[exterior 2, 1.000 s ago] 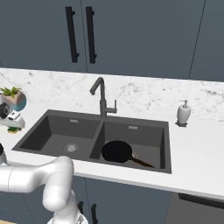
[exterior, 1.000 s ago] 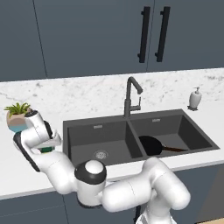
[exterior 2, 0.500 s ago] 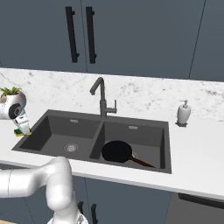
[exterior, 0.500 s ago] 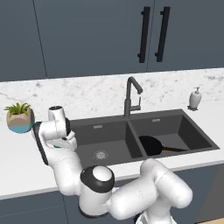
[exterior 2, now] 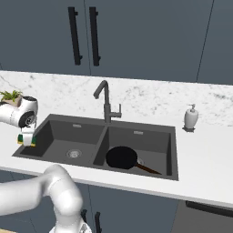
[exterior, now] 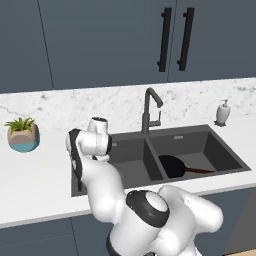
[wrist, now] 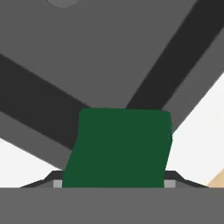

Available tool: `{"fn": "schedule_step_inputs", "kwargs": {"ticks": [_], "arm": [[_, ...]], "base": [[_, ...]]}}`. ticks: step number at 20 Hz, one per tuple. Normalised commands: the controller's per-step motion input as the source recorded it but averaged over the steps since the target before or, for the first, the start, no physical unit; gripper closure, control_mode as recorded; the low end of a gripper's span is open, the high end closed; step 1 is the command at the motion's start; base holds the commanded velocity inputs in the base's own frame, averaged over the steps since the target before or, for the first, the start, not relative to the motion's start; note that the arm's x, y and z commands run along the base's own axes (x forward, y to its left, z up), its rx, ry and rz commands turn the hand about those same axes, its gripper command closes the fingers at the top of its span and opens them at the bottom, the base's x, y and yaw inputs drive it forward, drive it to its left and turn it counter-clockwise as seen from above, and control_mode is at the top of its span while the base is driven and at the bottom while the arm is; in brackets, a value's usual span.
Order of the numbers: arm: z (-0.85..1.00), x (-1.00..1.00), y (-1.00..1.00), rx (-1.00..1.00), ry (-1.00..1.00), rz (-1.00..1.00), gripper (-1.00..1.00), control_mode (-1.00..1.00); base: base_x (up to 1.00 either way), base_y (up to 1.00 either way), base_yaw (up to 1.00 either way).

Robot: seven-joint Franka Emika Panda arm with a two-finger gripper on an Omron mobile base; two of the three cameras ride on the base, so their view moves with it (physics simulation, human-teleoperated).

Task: Pick the pan and sponge and place them into the sink. Then turn on the water.

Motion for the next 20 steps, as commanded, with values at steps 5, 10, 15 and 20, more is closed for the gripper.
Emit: {"fn": "schedule_step_inputs", "kwargs": {"ticks": [5, 10, 15, 20], "arm": [[0.50, -0.60, -0.50, 0.01, 0.00, -0.28, 1.00, -1.00], [0.61, -0.34, -0.44, 0.00, -0.02, -0.31, 1.00, -1.00], [0.38, -0.28, -0.49, 0.00, -0.07, -0.27, 1.00, -1.00], [0.22, -0.33, -0.67, 0.00, -0.04, -0.22, 1.00, -1.00]], "base": [[0.00, 0.00, 0.00], [0.00, 0.00, 0.00], [0.00, 0.00, 0.00], [0.00, 0.00, 0.00]]}}
